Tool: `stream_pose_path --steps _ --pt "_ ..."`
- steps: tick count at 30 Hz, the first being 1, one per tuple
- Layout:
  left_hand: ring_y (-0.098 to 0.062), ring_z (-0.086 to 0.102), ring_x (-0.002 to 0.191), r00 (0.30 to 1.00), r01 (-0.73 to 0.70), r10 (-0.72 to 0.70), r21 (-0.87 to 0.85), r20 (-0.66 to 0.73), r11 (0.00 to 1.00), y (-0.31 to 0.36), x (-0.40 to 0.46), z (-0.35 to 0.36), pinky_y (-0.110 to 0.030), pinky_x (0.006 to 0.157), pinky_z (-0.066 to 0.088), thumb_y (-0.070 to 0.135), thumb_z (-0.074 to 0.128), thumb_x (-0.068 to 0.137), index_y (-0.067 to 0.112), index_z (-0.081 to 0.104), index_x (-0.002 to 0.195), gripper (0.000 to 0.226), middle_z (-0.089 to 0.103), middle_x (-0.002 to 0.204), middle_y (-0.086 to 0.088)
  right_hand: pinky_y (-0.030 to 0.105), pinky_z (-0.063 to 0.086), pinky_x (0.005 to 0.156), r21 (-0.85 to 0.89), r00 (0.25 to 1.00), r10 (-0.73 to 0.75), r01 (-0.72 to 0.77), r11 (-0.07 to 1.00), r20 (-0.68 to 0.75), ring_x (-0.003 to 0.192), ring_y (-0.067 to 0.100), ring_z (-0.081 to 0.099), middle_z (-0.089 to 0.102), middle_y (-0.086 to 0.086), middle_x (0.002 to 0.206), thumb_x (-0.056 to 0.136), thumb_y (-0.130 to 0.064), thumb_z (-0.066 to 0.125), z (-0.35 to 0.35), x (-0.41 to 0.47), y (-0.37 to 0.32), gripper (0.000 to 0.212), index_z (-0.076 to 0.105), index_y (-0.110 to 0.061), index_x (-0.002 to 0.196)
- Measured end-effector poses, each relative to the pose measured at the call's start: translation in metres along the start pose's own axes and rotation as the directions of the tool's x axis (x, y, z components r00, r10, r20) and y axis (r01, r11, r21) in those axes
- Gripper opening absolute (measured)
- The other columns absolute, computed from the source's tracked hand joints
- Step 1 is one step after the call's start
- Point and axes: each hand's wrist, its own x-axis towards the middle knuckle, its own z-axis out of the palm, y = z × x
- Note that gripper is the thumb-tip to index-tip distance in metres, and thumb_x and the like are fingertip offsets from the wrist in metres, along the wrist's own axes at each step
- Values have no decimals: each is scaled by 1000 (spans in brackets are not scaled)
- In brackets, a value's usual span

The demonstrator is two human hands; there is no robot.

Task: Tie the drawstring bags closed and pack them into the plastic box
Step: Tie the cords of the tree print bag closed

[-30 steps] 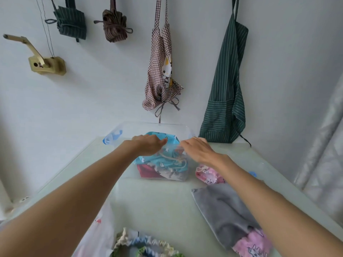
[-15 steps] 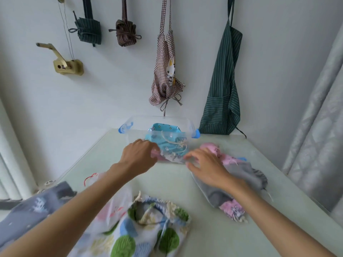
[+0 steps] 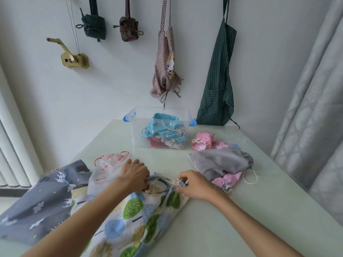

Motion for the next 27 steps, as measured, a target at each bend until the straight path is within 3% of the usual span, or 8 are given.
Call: stream_pose_path --steps 5,8,10,13,19,21,24,27 --pt "-20 55 103 984 25 -78 -305 -163 952 -2 22 -23 -32 83 38 39 41 98 22 63 108 29 63 112 0 24 46 71 208 997 12 4 978 -77 84 13 62 69 0 92 81 -15 68 -51 2 11 19 70 -18 100" --pt "-19 58 75 963 54 -178 -501 -204 864 -2 36 -53 -28 61 43 30 40 100 15 58 106 24 63 87 0 30 53 80 186 985 -44 75 980 -166 85 16 65 70 0 92 82 -6 65 -82 12 4 19 72 -17 97" --pt "-24 63 81 942 70 -249 -592 -226 803 -8 45 -75 -31 68 49 26 45 98 17 58 106 18 67 90 -3 36 54 81 123 950 -77 119 985 -304 85 19 65 70 -2 89 84 -4 63 -102 21 -4 21 74 -18 94" --pt "-36 66 92 901 22 -360 -804 -242 594 -15 57 -103 -44 84 54 19 50 94 13 62 109 20 69 105 -15 32 54 77 32 853 -108 144 989 -511 85 16 65 73 0 97 86 -4 60 -129 33 -13 25 73 -19 102" --pt "-34 68 89 764 -255 -554 -944 -330 211 -8 72 -145 -45 85 55 17 55 92 7 64 106 19 68 104 -18 0 35 59 -77 528 -213 268 960 -822 77 2 58 73 -3 95 85 1 55 -171 37 -25 29 75 -17 98" --pt "-34 69 85 823 -204 -504 -965 -261 167 1 70 -132 -45 81 57 16 58 91 4 65 104 20 68 103 -20 11 44 61 -30 595 -173 241 970 -785 74 5 62 74 -5 91 84 -1 58 -164 34 -14 28 75 -21 94" --pt "-27 67 74 926 -45 -362 -984 -106 173 16 58 -91 -33 71 60 8 63 87 -1 68 102 18 69 93 -19 20 47 62 37 828 -39 72 997 -560 73 7 63 74 -8 87 82 -11 65 -132 28 20 22 75 -28 92" --pt "-21 63 70 959 46 -283 -976 -17 214 24 44 -48 -30 73 59 1 67 82 -4 67 108 27 69 92 -16 17 40 55 53 849 47 -22 998 -526 73 4 58 67 -13 83 80 -18 71 -99 12 53 18 74 -34 88"
